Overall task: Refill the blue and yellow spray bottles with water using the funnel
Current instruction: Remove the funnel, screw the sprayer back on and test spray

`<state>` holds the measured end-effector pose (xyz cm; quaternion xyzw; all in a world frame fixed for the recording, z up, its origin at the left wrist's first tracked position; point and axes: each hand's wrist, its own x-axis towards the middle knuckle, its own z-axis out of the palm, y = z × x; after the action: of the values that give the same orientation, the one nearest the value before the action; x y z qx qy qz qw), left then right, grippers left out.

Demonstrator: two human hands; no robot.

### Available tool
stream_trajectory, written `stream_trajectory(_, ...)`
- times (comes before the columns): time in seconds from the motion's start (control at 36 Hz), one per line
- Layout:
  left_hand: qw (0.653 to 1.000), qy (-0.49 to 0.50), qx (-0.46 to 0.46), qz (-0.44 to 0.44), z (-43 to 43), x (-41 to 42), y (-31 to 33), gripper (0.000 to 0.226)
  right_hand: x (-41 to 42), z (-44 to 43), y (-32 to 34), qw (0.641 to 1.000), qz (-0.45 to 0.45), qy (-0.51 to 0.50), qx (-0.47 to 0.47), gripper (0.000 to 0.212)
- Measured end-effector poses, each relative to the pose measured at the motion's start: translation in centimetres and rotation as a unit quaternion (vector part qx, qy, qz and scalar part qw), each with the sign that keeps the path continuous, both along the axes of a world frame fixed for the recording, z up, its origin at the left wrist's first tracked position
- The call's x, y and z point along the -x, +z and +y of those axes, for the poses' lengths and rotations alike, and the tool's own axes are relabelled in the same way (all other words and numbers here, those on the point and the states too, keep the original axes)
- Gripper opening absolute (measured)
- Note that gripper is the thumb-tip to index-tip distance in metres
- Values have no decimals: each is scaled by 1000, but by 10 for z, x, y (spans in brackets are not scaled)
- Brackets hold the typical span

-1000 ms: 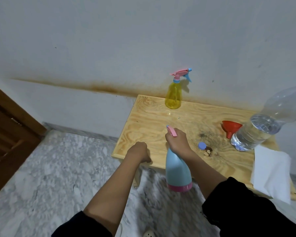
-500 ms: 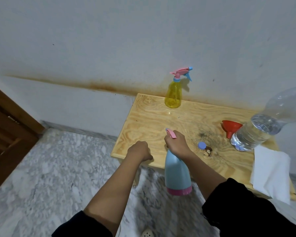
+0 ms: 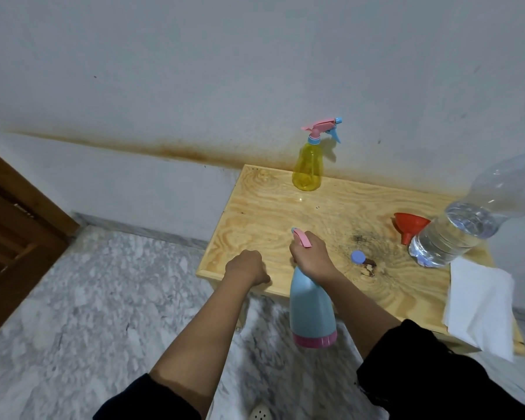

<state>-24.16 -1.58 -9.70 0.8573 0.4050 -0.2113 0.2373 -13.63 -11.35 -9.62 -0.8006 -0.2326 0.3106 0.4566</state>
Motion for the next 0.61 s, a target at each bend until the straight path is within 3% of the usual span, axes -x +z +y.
stream_trajectory(0.19,1000,2,1,-3,-1,0,0,37,0,0,2,1000,-6,-4,-10,7)
stream_trajectory(0.5,1000,3,1,-6,0,1,-2,35,0,-1,-4,1000,20,-21,5,10)
stream_trajectory(0.61,1000,0,1,-5,1,1,-5,34,0,0,-6,1000,7,-14,11,24)
